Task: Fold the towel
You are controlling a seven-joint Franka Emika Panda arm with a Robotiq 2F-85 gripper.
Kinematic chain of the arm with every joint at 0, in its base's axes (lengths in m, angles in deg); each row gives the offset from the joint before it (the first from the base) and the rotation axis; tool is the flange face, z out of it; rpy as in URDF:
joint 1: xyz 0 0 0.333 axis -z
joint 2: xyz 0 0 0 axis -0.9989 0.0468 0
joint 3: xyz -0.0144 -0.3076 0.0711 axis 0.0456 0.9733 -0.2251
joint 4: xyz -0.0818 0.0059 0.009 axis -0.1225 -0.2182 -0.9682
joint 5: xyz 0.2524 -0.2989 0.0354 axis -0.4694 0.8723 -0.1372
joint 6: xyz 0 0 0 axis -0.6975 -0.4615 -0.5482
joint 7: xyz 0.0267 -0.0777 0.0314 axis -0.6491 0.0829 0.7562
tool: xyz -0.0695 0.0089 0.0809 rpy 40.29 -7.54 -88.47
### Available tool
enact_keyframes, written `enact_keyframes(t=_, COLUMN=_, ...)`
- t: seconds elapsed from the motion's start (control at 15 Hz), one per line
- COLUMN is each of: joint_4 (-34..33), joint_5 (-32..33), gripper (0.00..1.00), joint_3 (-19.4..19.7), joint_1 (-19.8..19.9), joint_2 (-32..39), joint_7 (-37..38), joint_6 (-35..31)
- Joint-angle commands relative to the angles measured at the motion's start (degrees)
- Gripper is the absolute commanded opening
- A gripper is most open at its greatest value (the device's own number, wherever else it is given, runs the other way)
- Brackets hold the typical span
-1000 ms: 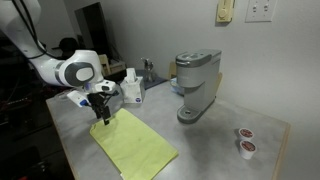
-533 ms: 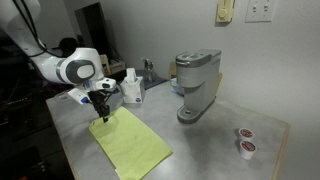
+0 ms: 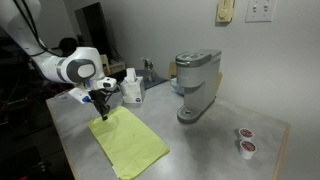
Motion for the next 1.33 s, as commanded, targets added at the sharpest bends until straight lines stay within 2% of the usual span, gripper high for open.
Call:
enact_keyframes(t=0.0, joint_4=0.61, joint_5=-1.32, gripper=0.01, joint_3=-2.24, joint_1=1.64, joint_2=-1.42, joint_7=-4.22, joint_6=0.38)
enact_keyframes(t=0.47, joint_4=3.10, joint_5=-10.36, gripper=0.01, joint_3=-10.59, joint_1=9.39, joint_2=-7.99, joint_7=-21.84, joint_6=1.44)
enact_keyframes(t=0.8, joint_4=4.48, joint_5=-23.55, gripper=0.01, joint_3=-15.92, joint_1=17.71, joint_2=-12.01, joint_7=-41.59, joint_6=2.66)
enact_keyframes(t=1.07, joint_4=3.64, joint_5=-35.20, gripper=0.01, joint_3=-17.44, joint_1=21.87, joint_2=-14.49, joint_7=-59.69, joint_6=8.80)
enact_keyframes(t=1.27, joint_4=2.74, joint_5=-41.59, gripper=0.01, joint_3=-15.84, joint_1=20.94, joint_2=-15.71, joint_7=-69.51, joint_6=14.86)
